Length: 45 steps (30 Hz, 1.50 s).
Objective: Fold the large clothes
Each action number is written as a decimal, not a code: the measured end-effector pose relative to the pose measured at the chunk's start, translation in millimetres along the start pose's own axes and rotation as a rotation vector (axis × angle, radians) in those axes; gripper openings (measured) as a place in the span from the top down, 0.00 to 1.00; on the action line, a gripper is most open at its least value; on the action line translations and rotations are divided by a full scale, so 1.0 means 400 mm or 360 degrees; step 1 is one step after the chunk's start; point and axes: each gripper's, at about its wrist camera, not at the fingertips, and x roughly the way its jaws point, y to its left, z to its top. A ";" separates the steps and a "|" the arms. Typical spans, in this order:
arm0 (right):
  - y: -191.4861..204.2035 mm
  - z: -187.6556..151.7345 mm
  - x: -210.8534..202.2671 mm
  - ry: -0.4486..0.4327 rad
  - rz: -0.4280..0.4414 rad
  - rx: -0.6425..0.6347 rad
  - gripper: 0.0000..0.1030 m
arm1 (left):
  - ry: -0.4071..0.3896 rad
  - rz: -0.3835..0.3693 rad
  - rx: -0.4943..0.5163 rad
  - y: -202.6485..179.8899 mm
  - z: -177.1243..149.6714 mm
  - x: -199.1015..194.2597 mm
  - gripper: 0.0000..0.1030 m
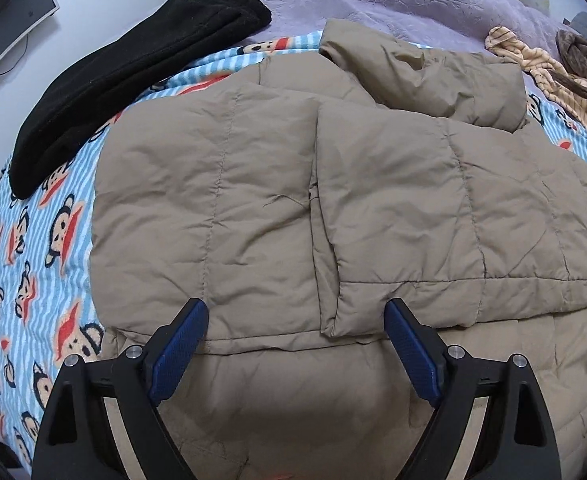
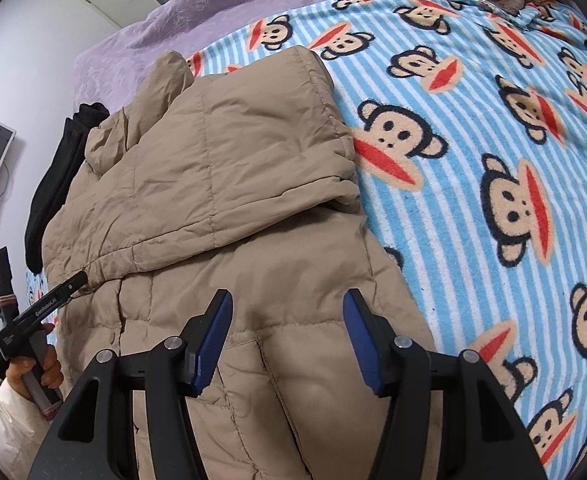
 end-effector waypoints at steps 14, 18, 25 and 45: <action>-0.068 -0.049 -0.049 0.0056 0.0084 0.0113 0.24 | 0.0165 -0.0138 -0.0136 0.017 -0.146 -0.083 0.13; -0.077 -0.075 -0.063 0.0115 0.0122 0.0163 0.22 | 0.0188 -0.0166 -0.0130 0.012 -0.200 -0.124 0.13; -0.070 -0.147 -0.091 0.0193 0.0133 0.0208 0.18 | 0.0259 -0.0223 -0.0135 0.045 -0.296 -0.177 0.13; -0.019 -0.429 -0.180 0.0237 0.0189 0.0542 0.00 | 0.0433 -0.0503 -0.0206 0.283 -0.588 -0.286 0.13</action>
